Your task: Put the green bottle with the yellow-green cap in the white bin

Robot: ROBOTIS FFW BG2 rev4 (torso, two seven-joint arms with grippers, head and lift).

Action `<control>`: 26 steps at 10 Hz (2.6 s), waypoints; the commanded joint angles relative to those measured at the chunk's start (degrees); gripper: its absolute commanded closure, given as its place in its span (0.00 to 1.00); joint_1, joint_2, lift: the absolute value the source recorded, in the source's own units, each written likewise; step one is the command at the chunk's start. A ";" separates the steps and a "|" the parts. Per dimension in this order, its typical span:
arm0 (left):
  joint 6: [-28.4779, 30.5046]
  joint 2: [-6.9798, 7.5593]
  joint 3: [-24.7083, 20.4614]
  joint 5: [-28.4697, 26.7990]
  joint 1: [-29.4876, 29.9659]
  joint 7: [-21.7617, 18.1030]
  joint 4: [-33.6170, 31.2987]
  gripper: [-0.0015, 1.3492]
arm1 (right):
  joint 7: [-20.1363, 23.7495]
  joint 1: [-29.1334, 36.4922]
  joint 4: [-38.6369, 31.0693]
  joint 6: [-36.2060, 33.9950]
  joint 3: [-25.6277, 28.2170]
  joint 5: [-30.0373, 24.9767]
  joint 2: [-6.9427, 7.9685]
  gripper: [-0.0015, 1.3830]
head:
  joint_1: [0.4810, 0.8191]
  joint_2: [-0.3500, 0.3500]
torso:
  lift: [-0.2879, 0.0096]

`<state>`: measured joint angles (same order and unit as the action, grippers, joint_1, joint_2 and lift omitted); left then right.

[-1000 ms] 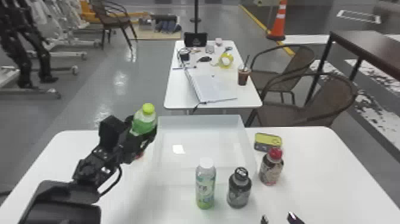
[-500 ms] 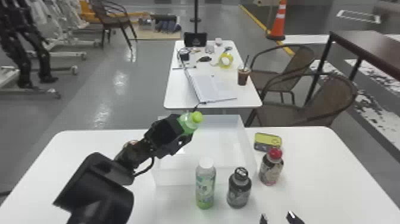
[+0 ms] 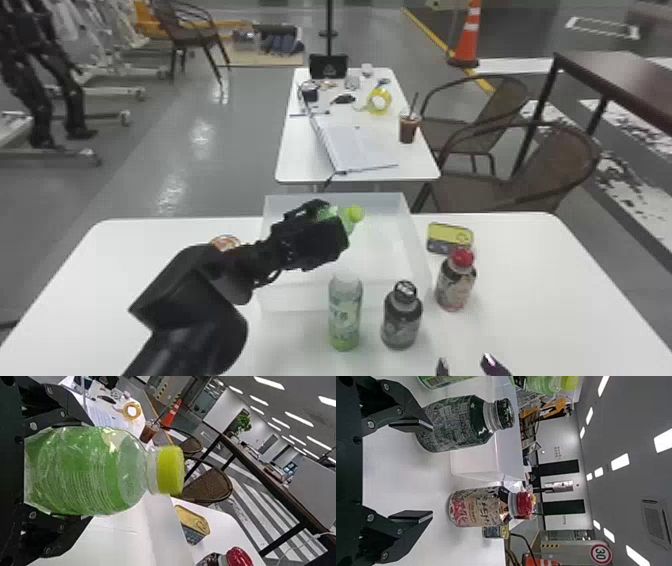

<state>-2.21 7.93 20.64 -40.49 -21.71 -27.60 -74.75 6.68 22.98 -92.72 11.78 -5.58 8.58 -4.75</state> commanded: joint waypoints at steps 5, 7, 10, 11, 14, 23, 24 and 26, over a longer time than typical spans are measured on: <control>-2.53 -0.02 -5.87 1.29 3.43 -0.09 -4.62 0.12 | 0.00 0.04 0.09 0.09 -0.04 0.12 0.00 0.35 | 0.20 0.50 | 0.63; -3.24 -0.63 -11.85 1.99 8.61 -0.27 -9.89 0.12 | 0.00 0.13 0.09 0.09 0.04 0.12 0.00 0.35 | 0.20 0.50 | 0.63; -6.84 -7.14 -27.14 7.35 19.95 -0.27 -17.89 0.12 | 0.00 0.48 -0.18 0.09 0.04 0.21 -0.09 0.35 | 0.20 0.50 | 0.63; -8.77 -8.08 -31.62 10.43 23.12 -0.27 -19.21 0.13 | 0.00 0.48 -0.18 0.09 0.04 0.21 -0.09 0.35 | 0.20 0.50 | 0.63; -14.31 -8.08 -40.15 24.23 31.82 1.32 -20.52 0.13 | 0.00 0.75 -0.26 0.09 0.04 0.29 -0.09 0.35 | 0.20 0.50 | 0.63; -17.47 -8.08 -33.73 48.75 46.67 16.26 -17.27 0.13 | -0.08 1.63 -0.88 0.09 0.13 0.21 -0.09 0.35 | 0.20 0.50 | 0.63; -17.65 -8.08 -33.21 48.84 46.67 16.78 -17.27 0.13 | -0.08 1.63 -0.88 0.09 0.13 0.21 -0.09 0.35 | 0.20 0.50 | 0.63; -17.91 -8.08 -32.94 49.01 46.76 17.22 -17.27 0.13 | -0.08 1.71 -0.97 0.09 0.13 0.29 -0.09 0.35 | 0.20 0.50 | 0.63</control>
<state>-20.06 0.00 -12.35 8.51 25.06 -10.37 -92.02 6.56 24.68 -93.66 11.86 -5.45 8.83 -4.83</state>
